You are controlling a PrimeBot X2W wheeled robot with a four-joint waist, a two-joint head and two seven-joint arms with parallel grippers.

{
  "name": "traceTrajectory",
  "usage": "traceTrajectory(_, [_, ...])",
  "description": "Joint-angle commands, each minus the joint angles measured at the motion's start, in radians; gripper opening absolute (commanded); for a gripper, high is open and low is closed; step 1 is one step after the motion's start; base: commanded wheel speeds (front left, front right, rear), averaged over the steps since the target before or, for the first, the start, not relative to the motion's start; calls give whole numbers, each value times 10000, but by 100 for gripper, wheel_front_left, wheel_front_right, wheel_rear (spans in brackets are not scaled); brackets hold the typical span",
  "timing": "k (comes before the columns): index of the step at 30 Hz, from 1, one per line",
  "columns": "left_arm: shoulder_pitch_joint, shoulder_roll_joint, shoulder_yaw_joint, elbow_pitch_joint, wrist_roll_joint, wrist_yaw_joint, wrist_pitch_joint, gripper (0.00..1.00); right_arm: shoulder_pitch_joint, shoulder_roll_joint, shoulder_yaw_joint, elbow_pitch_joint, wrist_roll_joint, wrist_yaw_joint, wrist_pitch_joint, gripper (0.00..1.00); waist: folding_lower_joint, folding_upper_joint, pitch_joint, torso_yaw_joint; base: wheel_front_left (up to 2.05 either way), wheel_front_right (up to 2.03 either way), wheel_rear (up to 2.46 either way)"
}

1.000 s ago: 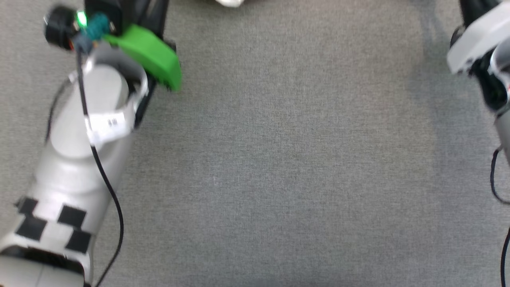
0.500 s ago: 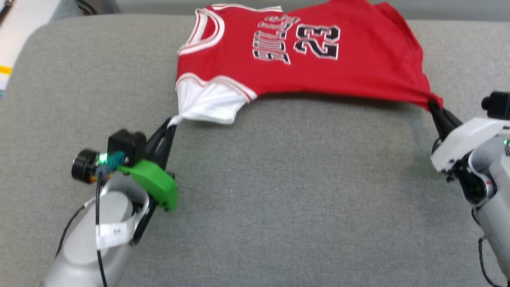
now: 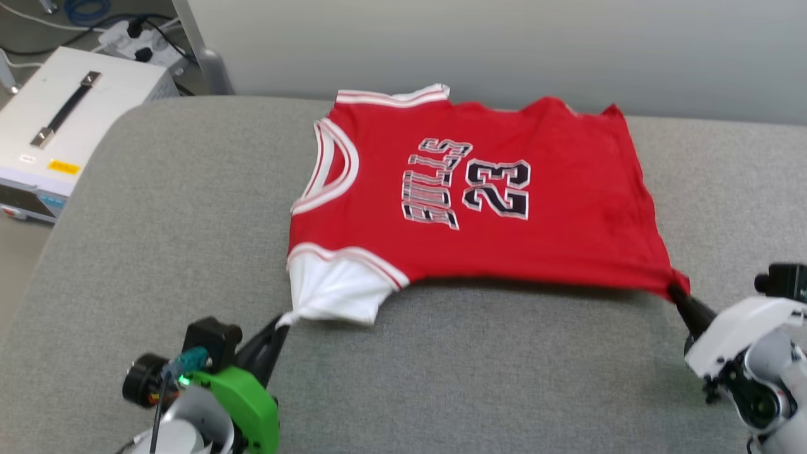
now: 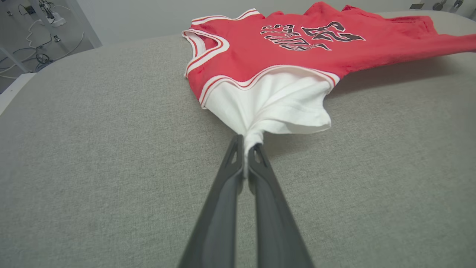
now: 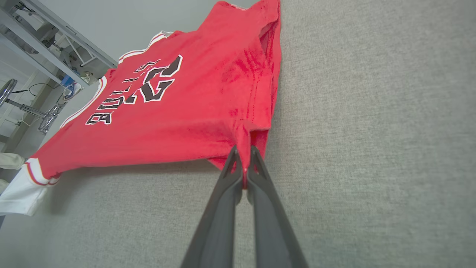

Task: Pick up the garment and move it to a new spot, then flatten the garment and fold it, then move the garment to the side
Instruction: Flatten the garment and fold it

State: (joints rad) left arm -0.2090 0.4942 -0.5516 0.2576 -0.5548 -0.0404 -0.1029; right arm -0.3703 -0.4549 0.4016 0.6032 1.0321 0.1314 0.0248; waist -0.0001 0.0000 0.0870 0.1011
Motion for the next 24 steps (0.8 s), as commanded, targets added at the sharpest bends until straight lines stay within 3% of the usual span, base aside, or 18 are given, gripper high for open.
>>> traceTrajectory(1, [402, 154, -26, -191, -172, -18, 144, 0, 415, -115, -21, -104, 212, -7, 200, 0, 1, 0, -494, 146, 0, 0, 0])
traceTrajectory(7, [1557, 702, -34, -1250, -616, 149, 766, 0, 1796, -465, -46, -1169, 806, -7, 1183, 0, 1, 0, -977, 175, 0, 0, 0])
traceTrajectory(13, [2527, 1300, -447, -2288, -822, 16, 1567, 0, 3104, -869, -380, -2180, 1017, -7, 2023, 0, 1, 0, -1343, 210, 0, 0, 0])
traceTrajectory(21, [3410, 2173, -496, -3574, -1063, 100, 2165, 0, 4655, -1217, -1297, -3734, 1154, -7, 3326, 0, 1, 0, -1605, 118, 0, 0, 0])
traceTrajectory(24, [3280, 2241, -269, -3903, -1040, 276, 2061, 0, 4913, -1187, -1703, -4247, 964, -7, 3650, 0, 1, 0, -1543, 48, 0, 0, 0])
